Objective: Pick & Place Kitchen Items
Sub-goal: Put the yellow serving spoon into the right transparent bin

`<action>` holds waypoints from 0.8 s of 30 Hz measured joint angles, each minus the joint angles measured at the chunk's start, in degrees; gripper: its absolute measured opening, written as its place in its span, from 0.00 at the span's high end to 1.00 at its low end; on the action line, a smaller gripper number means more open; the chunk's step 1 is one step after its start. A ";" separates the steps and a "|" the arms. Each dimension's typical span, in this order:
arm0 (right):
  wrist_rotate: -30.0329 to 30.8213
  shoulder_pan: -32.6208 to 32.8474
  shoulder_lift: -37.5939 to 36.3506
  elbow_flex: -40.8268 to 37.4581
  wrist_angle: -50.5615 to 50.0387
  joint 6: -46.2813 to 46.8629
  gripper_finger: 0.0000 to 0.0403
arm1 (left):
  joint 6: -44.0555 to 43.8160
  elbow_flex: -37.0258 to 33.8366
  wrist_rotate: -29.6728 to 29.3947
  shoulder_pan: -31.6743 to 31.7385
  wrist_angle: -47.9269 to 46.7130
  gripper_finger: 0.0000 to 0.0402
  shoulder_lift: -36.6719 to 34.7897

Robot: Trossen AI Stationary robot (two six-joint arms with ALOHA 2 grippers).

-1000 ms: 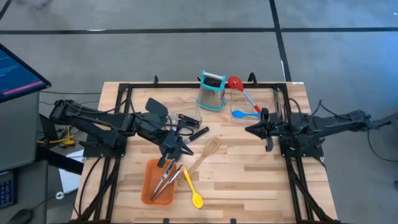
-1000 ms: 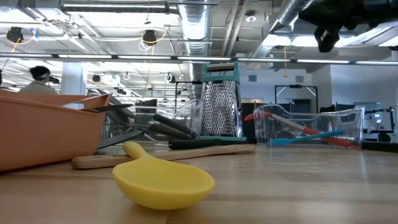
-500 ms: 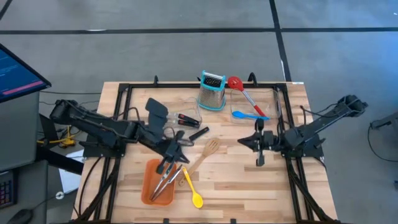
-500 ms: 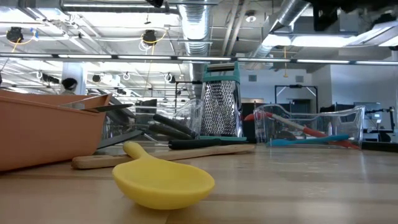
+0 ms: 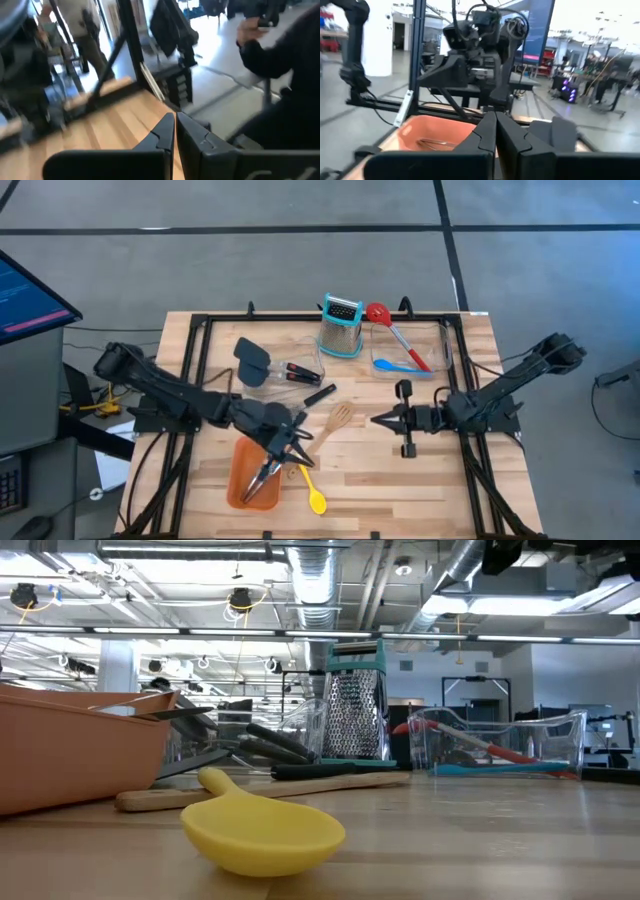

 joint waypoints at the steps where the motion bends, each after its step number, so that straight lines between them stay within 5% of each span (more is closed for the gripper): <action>1: -0.01 -0.23 0.21 0.00 0.45 -1.51 1.00 | 0.54 0.04 0.20 0.34 3.61 0.99 1.75; 4: 0.01 -0.51 0.31 0.00 1.92 -3.31 1.00 | 0.42 0.44 0.25 1.61 10.96 0.99 6.61; 12: 0.25 0.46 -0.53 0.00 2.36 -3.49 1.00 | -0.07 9.19 7.27 6.41 7.00 0.99 12.32; 24: 8.05 6.62 -6.58 -0.01 -6.15 -3.48 1.00 | -7.10 11.55 7.22 8.97 6.36 0.99 8.19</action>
